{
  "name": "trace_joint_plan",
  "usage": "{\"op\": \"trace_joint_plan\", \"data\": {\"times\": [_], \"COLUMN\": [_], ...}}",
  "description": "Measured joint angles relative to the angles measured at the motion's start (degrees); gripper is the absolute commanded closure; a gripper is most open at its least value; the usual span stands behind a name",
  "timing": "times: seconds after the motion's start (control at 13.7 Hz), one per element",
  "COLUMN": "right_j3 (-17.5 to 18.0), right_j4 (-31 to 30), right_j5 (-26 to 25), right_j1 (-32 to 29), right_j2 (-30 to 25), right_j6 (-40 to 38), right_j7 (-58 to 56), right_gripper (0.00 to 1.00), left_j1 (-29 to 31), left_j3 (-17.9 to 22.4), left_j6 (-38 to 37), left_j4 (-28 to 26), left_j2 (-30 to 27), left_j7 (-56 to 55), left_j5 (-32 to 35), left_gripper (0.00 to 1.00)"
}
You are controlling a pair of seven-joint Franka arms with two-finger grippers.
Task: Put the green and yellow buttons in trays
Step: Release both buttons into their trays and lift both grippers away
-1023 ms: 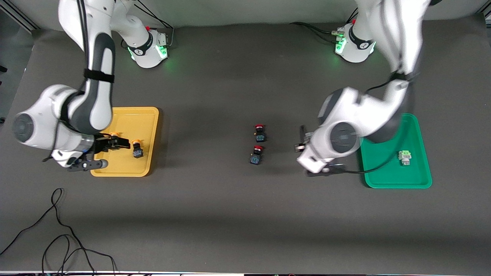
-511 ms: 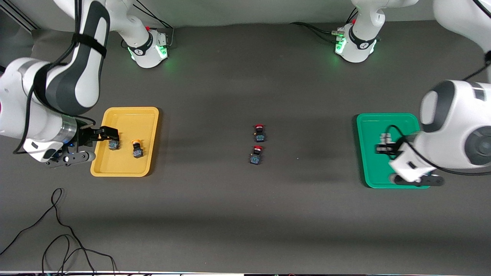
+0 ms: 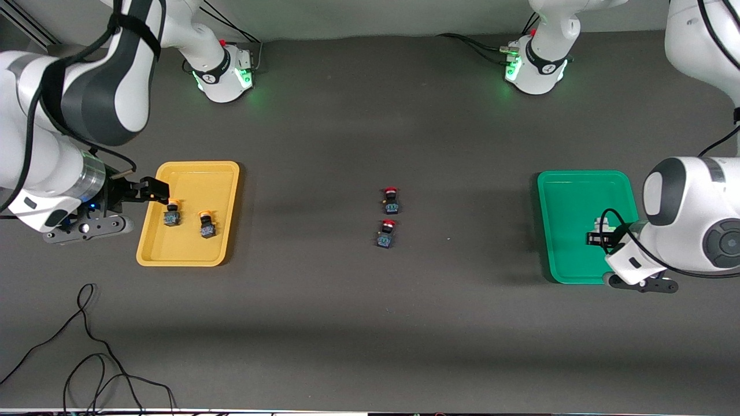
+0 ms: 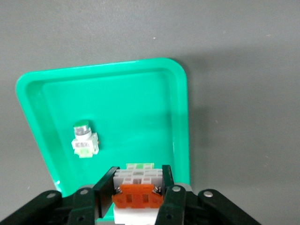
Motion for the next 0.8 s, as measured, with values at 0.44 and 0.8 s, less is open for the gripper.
{"op": "trace_joint_plan", "data": {"times": [0.44,0.8], "right_j3": [35.5,61.6], "right_j4": [1.3,-1.0], "right_j5": [-17.1,-20.8], "right_j1": [-25.9,-51.3], "right_j2": [-17.2,-24.9], "right_j6": [-0.5,-1.0], "right_j7": [12.4,13.9], "right_gripper": [0.00,0.00], "left_j1": [2.0,3.7], "left_j3": [0.0,0.0], "left_j6": [22.5,36.9], "left_j4": [-17.1,-27.5], "left_j2": [-1.0,-1.0], "left_j7": [0.8,2.4], "left_j5": [0.2,0.2], "left_gripper": [1.00,0.79]}}
